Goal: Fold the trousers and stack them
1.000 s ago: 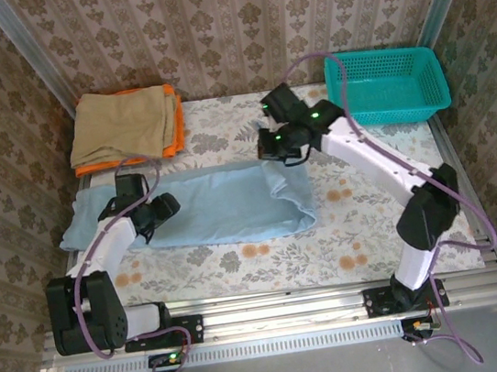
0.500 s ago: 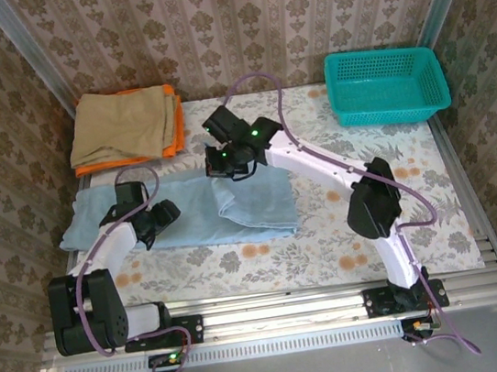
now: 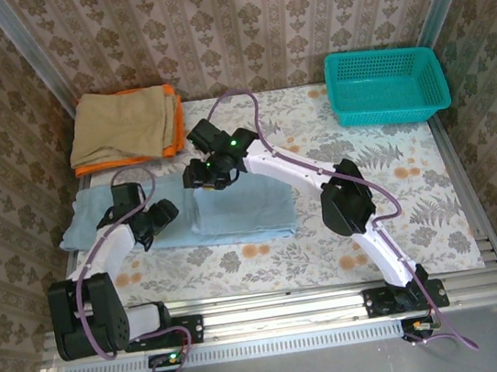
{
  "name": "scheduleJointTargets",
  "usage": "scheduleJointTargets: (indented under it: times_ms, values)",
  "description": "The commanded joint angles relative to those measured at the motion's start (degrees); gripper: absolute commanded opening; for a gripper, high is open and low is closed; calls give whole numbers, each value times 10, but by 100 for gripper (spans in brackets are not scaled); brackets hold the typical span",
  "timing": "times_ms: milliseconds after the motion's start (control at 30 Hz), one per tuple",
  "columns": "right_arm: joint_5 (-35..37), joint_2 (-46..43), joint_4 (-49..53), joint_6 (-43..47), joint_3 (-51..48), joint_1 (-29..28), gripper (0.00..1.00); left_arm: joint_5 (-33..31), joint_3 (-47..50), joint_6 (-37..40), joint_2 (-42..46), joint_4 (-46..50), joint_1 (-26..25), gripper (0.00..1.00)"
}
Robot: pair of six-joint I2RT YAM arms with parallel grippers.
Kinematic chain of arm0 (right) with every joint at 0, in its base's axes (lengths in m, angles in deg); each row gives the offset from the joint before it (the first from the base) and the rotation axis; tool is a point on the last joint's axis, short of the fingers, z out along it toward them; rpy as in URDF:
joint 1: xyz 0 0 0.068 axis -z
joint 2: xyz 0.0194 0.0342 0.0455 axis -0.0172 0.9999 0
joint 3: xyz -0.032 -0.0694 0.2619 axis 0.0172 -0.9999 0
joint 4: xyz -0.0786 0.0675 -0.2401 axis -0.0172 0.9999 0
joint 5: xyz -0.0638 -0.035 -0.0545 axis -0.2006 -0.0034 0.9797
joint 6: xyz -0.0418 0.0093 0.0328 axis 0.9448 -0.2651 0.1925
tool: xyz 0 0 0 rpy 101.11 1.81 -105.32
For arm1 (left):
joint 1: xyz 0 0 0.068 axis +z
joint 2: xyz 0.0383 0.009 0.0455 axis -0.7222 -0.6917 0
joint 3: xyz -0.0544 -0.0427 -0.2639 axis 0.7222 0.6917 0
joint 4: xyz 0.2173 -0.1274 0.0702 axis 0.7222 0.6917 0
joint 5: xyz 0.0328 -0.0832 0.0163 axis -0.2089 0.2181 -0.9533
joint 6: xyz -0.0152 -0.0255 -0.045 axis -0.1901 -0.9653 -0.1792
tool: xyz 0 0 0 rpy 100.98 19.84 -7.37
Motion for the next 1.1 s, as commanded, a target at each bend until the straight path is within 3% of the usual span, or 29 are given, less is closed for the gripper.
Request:
scheduleJointTargets:
  times_ms: [0,267,600,733,967,1067]
  values:
    - [-37,-24,5,13,16,7,52,-9,-19,-9,43,30,12,75]
    - [-12,-158,-19,65,-167,78,53,11,-39,-9,54,46,-1,74]
    - [-40,-288,-58,169,-455,225,62,-75,-81,23,1,91,-145,72]
    - [-79,-287,-96,185,-519,253,62,-82,-80,24,-22,85,-154,71]
    - [-156,-230,-176,197,-561,253,59,-76,-79,18,-55,72,-152,70]
    - [-149,-213,-185,197,-570,254,57,-70,-76,17,-59,68,-142,70]
